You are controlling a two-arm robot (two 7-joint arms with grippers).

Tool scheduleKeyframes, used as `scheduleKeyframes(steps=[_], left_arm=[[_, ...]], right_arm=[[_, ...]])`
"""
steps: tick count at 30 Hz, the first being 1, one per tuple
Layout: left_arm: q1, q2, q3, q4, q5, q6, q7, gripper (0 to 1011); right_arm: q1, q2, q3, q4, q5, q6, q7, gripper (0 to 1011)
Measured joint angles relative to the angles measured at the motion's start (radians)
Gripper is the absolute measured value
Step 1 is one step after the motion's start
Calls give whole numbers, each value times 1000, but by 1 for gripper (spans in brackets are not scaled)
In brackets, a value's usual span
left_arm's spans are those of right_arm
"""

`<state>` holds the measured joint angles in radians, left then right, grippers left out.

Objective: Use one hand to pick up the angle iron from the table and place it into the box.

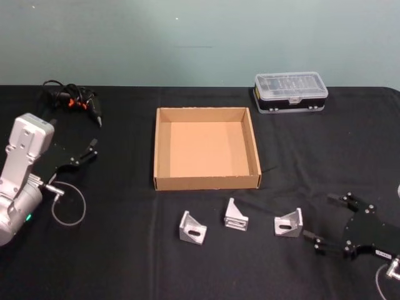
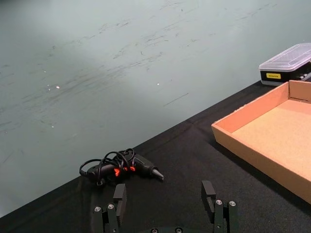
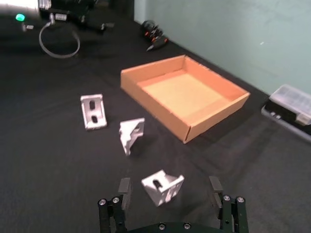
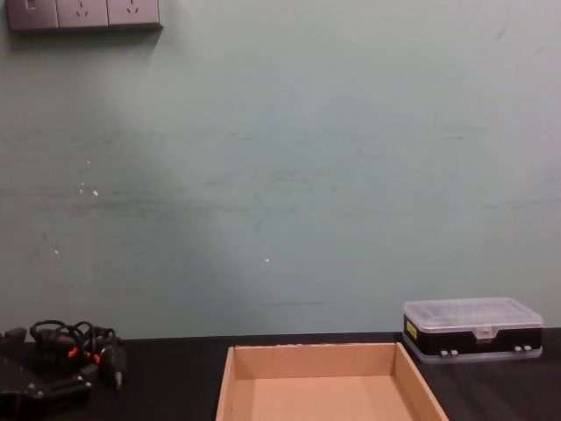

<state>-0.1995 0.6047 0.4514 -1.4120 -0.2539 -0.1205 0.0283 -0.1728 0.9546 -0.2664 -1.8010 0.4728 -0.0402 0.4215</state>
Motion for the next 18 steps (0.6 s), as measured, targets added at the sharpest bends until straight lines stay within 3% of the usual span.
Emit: scheduleKeyframes(steps=[5, 18], left_arm=[[0, 0, 0, 0, 0, 0, 0, 1012], [0, 0, 0, 0, 0, 0, 0, 1011]], right_arm=[[63, -11, -36, 54, -34, 11, 76, 1004], [207, -93, -104, 175, -130, 27, 170, 1004]])
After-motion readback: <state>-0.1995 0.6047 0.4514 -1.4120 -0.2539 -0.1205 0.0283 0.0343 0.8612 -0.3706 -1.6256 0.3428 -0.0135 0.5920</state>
